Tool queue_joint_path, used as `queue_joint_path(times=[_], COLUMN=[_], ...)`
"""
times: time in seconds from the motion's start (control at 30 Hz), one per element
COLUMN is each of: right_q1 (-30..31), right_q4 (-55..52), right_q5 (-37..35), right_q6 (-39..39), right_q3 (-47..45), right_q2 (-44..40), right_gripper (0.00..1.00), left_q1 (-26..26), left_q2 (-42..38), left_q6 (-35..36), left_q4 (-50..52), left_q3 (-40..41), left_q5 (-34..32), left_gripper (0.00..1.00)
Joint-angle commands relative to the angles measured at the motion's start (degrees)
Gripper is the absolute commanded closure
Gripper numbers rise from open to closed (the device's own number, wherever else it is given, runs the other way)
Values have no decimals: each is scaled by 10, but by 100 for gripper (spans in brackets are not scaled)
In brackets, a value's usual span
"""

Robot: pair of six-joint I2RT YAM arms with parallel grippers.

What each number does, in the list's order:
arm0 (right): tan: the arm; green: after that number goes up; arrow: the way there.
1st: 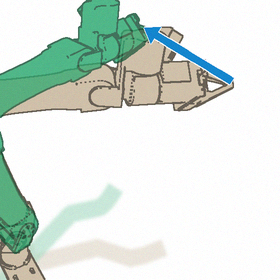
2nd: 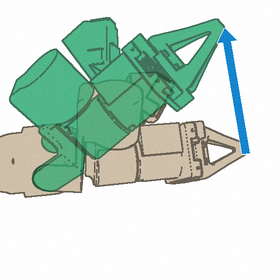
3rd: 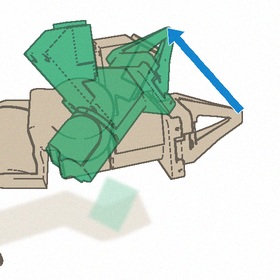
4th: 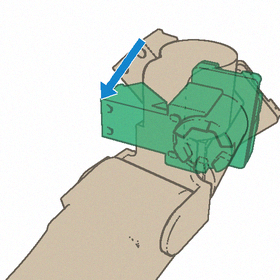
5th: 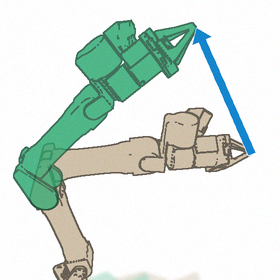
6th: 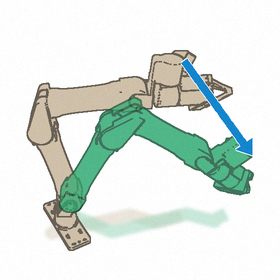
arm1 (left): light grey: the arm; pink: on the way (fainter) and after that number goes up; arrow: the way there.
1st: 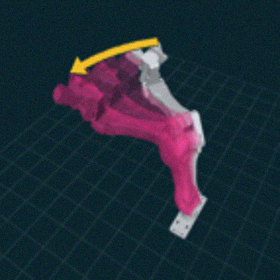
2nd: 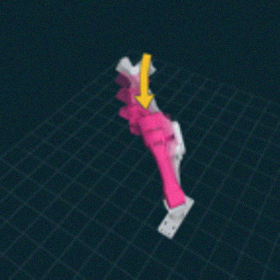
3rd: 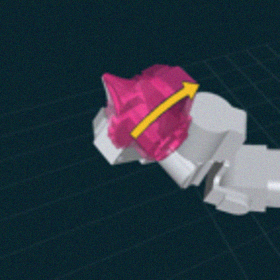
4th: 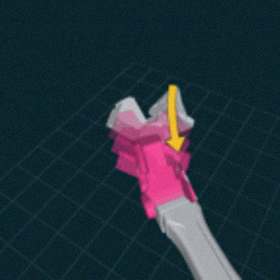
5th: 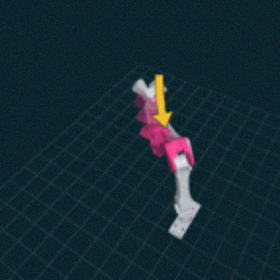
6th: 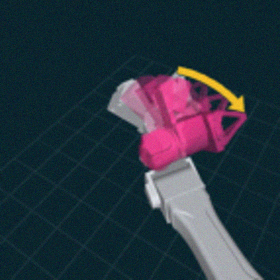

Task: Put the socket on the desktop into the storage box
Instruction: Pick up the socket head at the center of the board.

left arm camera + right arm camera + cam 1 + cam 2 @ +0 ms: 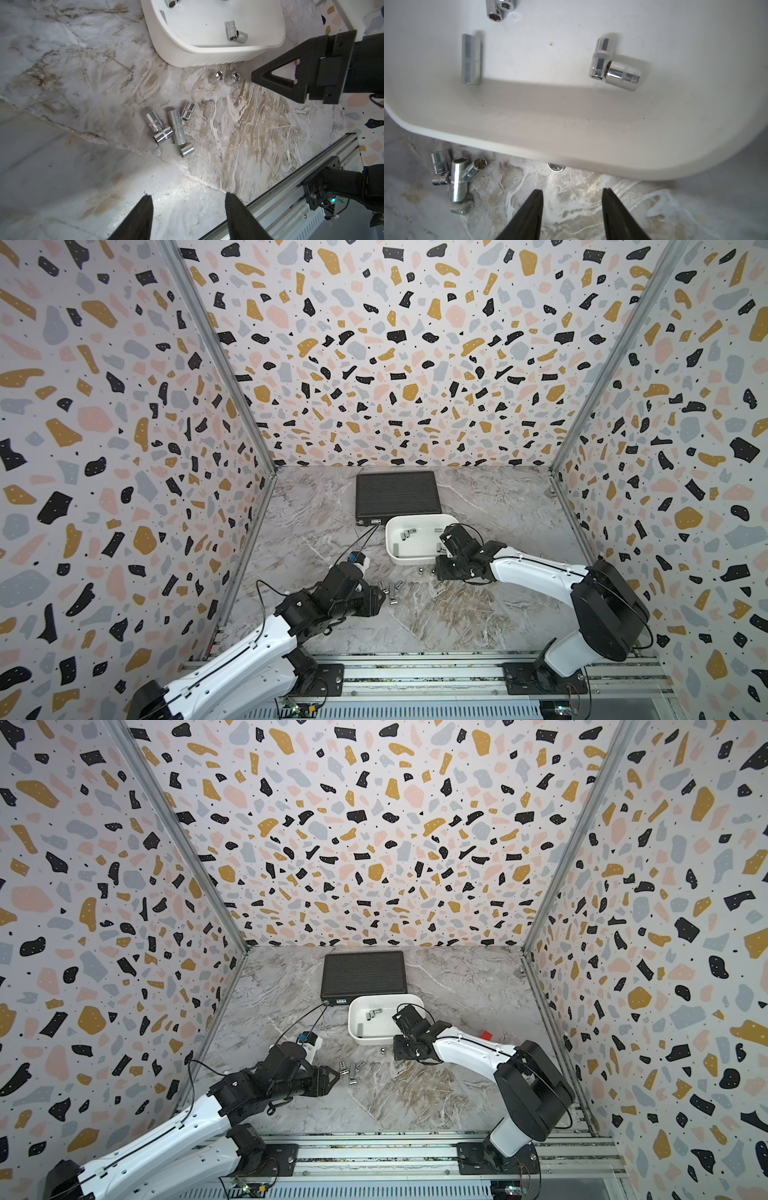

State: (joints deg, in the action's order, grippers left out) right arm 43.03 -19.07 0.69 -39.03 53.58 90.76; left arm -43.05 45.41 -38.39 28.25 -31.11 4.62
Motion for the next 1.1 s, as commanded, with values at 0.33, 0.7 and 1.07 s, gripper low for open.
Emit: queue_joint_path(times=[0.33, 0.7, 1.07], right_q1=[14, 19, 26], right_q4=[0, -28, -45], right_q5=[-7, -21, -38], right_q6=[-21, -34, -37], right_q3=[55, 86, 107], right_q2=[48, 87, 111], right_gripper=[50, 55, 57], left_q1=[-8, -8, -9], left_q2=[5, 5, 4], left_q6=[-1, -2, -3], left_q4=[-18, -19, -22], left_q3=[12, 16, 18], left_q5=[-14, -14, -16], left_gripper=[41, 41, 41])
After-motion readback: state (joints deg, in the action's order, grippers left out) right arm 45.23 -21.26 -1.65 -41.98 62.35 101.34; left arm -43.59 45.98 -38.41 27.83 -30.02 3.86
